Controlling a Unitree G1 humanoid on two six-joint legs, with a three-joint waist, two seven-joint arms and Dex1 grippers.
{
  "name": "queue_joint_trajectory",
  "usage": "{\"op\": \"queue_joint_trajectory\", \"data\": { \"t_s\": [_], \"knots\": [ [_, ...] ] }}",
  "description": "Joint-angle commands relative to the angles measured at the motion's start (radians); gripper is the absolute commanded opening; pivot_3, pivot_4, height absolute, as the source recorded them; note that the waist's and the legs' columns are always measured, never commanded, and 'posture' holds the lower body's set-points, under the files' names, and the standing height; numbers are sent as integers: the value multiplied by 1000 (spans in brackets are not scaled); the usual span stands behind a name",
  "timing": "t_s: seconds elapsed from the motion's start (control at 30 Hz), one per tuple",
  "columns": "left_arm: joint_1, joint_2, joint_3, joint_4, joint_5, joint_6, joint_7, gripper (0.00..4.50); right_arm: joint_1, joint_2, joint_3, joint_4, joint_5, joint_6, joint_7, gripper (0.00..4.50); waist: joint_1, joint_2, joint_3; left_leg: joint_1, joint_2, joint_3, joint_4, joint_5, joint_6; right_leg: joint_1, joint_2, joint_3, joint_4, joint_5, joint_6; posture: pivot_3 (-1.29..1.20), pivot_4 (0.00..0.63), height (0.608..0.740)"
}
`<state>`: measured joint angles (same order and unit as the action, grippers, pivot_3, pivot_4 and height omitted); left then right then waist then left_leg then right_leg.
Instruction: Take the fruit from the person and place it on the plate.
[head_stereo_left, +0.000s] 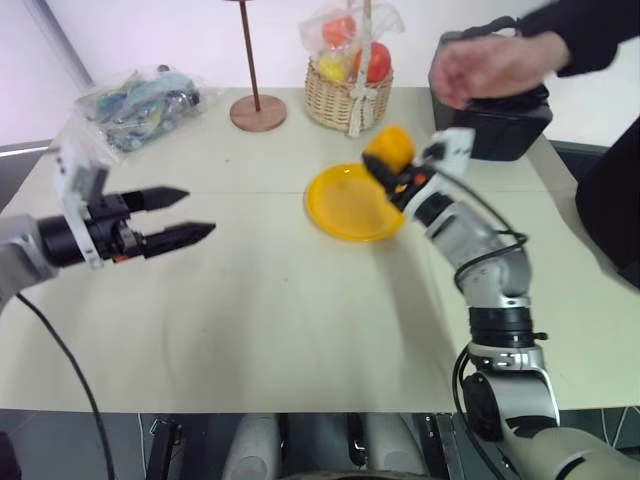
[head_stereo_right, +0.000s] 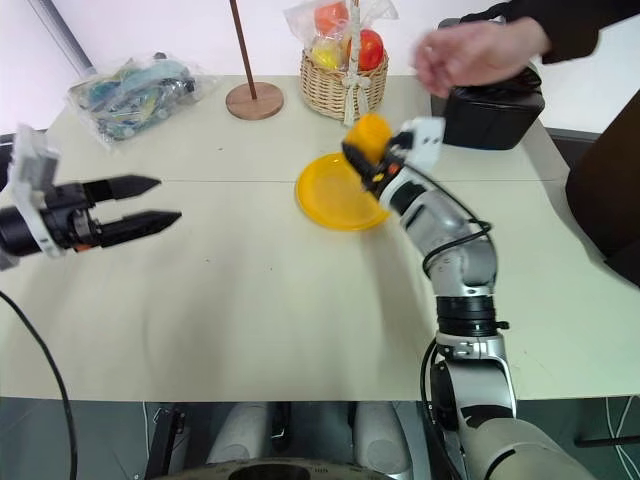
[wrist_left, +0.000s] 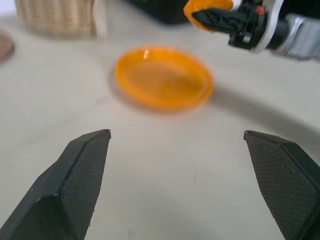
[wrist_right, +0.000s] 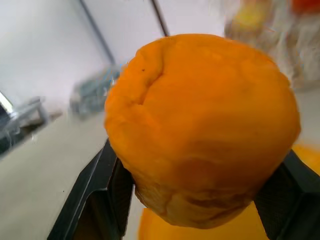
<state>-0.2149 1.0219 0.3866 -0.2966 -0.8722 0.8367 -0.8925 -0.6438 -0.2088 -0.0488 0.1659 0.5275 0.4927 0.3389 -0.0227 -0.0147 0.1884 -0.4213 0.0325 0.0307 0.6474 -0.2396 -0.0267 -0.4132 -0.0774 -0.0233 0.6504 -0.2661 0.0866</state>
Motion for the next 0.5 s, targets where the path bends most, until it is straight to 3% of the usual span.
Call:
{"op": "queue_joint_trajectory", "data": {
  "t_s": [0.03,0.2,0.33,0.5],
  "knots": [
    [35,1,16,-55,39,-36,-1,4500,-35,24,59,129,-103,-129,74,2519,2,0,0,-1,0,0,0,0,0,0,0,0,0,0,0,0,150,740],
    [83,-20,47,-125,15,-10,29,4500,-101,50,68,304,-168,-229,134,2519,8,0,0,-4,-1,0,2,0,0,-2,-2,0,0,0,0,0,150,740],
    [100,-29,70,-155,-5,7,48,4500,-119,56,61,342,-173,-249,197,4360,4,0,0,-4,0,-1,1,0,0,-2,-2,0,0,0,0,0,150,740],
    [102,-33,83,-166,-23,19,63,4500,-116,55,47,306,-165,-234,221,4441,4,0,0,-3,0,-1,1,0,0,-2,-1,-1,0,0,0,0,150,740]
  ]
}}
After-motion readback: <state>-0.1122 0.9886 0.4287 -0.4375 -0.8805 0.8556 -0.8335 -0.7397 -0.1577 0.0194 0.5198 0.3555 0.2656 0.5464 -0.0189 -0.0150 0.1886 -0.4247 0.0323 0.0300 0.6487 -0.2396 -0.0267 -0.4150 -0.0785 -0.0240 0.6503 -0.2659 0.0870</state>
